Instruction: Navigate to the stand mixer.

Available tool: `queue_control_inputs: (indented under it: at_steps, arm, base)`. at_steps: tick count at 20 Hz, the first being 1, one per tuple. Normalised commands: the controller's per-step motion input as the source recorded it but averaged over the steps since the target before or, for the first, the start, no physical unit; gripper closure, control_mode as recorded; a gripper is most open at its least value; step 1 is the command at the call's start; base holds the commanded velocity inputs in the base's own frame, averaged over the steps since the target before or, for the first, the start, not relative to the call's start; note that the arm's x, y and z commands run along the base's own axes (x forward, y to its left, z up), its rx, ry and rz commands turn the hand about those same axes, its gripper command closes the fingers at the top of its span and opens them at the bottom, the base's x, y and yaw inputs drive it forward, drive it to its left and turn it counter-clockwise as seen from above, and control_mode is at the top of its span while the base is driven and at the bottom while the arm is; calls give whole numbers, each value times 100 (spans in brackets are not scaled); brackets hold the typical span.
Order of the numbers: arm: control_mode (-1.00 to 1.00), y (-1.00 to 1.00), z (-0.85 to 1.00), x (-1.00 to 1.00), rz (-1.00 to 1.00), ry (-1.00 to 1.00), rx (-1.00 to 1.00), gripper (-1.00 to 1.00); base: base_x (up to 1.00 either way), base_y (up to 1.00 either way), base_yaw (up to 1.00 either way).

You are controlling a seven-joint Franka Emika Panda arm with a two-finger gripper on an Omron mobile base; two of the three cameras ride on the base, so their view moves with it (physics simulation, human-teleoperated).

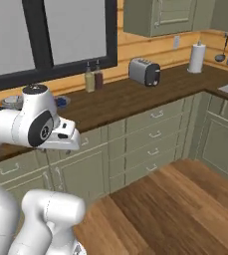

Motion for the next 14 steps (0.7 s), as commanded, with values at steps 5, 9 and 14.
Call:
queue_control_inputs:
  at_steps: [5, 9, 14]
  arm:
    - [100, 0, 0, 0, 0, 0, 0, -100]
    - [100, 0, 0, 0, 0, 0, 0, -100]
    - [100, 0, 0, 0, 0, 0, 0, -100]
  base:
    - [57, -52, -60]
    - [43, -70, -66]
    - [36, -81, -70]
